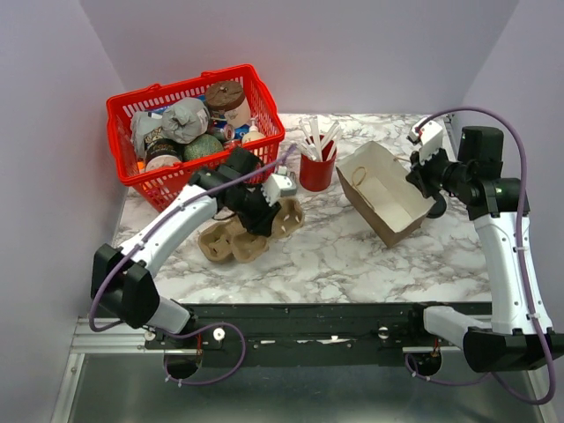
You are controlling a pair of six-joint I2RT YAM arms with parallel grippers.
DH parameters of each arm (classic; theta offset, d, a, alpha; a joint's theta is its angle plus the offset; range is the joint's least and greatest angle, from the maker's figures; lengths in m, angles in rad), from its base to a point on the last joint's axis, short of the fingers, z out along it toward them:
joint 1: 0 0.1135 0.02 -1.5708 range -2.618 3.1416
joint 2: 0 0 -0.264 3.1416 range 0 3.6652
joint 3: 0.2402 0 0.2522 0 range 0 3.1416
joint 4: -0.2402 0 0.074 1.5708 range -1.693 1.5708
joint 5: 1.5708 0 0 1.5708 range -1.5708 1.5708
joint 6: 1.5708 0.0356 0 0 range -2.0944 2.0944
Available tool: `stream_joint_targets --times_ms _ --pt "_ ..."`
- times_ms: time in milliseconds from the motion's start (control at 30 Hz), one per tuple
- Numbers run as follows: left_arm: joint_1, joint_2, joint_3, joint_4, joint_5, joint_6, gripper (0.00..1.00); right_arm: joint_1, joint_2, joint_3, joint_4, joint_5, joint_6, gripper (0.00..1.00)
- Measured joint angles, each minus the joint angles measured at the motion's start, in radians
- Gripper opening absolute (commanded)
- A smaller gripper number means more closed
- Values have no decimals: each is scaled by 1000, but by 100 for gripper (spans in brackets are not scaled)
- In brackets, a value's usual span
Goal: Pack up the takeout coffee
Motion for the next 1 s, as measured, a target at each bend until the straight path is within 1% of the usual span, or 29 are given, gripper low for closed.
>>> stream_joint_targets --times_ms 100,167,300,400,500,567,600,700,867,1000 --pt "75 -34 84 2 91 39 0 5 -12 -15 0 -26 -17 1" --pt "113 -41 180 11 135 50 0 13 -21 -27 -2 -50 -30 0" --pt "121 -45 355 74 220 34 0 36 -31 -41 -9 -104 -39 0" --pt "116 -61 414 154 271 -23 0 70 -32 -47 -16 -133 -42 1" --pt "107 -103 401 320 306 -131 0 101 -32 -51 -28 -153 -47 1" --pt "87 -150 344 468 305 -192 0 115 -32 -51 -35 -165 -50 1" --pt "64 -177 306 553 301 -222 0 119 -31 -51 -39 -171 -50 0" --pt "-14 -210 247 733 301 -256 0 124 -30 -51 -53 -190 -49 0" --pt "-109 -175 228 926 327 -283 0 125 -22 -51 -63 -215 -37 1" --pt "-148 -159 179 979 330 -250 0 125 -18 -51 -70 -236 -19 1"
